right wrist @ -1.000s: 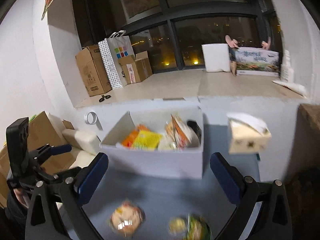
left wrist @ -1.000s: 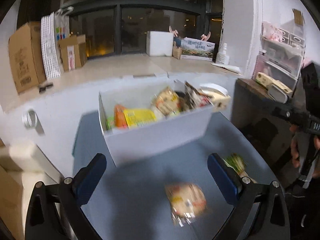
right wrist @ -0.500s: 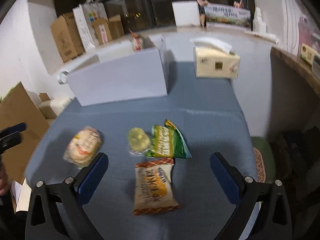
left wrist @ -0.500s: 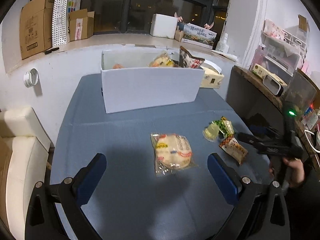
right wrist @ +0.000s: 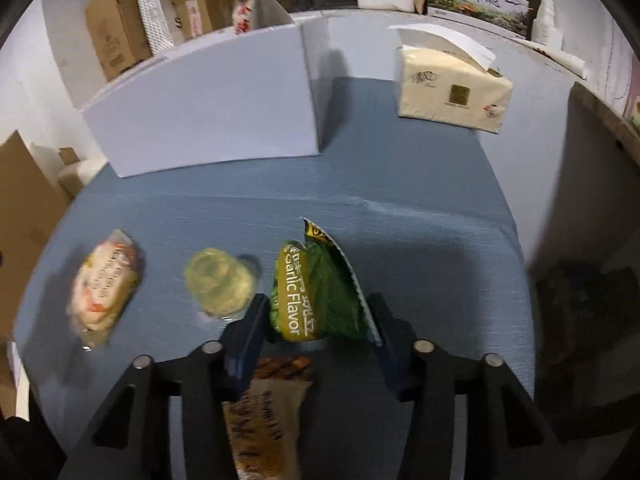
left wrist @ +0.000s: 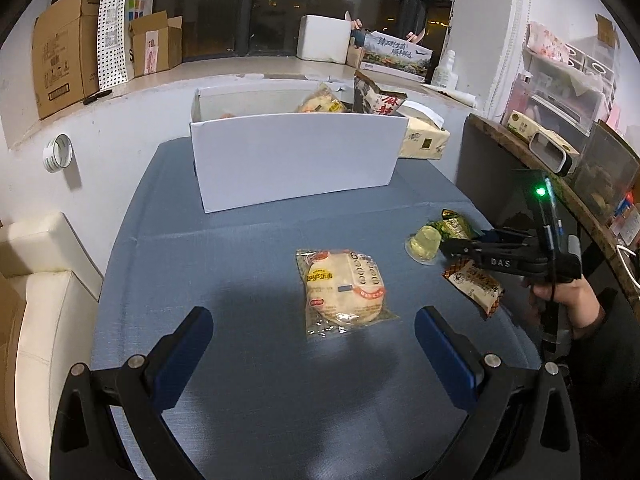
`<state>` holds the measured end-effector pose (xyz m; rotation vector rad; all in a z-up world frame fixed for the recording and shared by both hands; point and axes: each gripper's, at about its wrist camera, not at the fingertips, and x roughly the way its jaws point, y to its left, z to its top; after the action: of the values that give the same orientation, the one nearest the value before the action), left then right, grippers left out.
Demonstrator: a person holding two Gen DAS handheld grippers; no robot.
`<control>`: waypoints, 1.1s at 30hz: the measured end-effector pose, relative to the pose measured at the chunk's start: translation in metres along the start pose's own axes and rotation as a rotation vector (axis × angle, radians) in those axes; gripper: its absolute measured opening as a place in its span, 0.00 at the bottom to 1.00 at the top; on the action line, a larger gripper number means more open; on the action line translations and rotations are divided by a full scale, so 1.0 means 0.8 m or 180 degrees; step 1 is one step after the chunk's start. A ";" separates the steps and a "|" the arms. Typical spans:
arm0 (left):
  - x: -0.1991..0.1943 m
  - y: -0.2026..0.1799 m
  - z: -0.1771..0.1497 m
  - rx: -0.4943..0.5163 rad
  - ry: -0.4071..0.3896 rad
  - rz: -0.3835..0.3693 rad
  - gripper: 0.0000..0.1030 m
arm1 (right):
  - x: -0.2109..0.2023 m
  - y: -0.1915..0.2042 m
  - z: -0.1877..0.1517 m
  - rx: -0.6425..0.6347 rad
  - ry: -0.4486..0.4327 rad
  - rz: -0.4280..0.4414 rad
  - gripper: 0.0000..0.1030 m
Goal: Organize snacks
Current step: 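Grasp the green garlic-flavor bag with the right gripper while the left grasps the round bread packet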
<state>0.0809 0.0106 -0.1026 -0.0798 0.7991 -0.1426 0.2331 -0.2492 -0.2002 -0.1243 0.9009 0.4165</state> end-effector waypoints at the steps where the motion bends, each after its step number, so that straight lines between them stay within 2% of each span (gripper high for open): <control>1: 0.001 0.000 0.000 0.0000 0.0007 0.0012 1.00 | -0.001 0.001 -0.001 -0.0026 -0.0020 -0.0016 0.49; 9: 0.028 -0.002 0.003 -0.0027 0.0170 0.0010 1.00 | -0.053 0.006 0.000 0.0114 -0.0334 0.0134 0.47; 16: 0.088 -0.024 0.020 0.0005 0.0416 0.0055 1.00 | -0.125 0.025 -0.011 0.0131 -0.0664 0.0280 0.47; 21: 0.137 -0.041 0.032 0.0015 0.0611 0.0130 1.00 | -0.144 0.037 -0.026 0.0112 -0.0716 0.0316 0.47; 26: 0.159 -0.050 0.036 0.0057 0.0666 0.0288 1.00 | -0.140 0.033 -0.034 0.0180 -0.0696 0.0328 0.47; 27: 0.162 -0.052 0.035 0.0088 0.0693 0.0328 0.99 | -0.140 0.032 -0.035 0.0203 -0.0680 0.0330 0.47; 29: 0.166 -0.054 0.030 0.0158 0.0726 0.0402 0.78 | -0.139 0.028 -0.037 0.0236 -0.0680 0.0354 0.47; 33: 0.158 -0.054 0.029 0.0179 0.0668 0.0425 0.77 | -0.142 0.027 -0.038 0.0247 -0.0697 0.0356 0.47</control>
<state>0.1802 -0.0516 -0.1703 0.0425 1.0062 -0.0472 0.1397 -0.2716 -0.1291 0.0427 0.7088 0.4886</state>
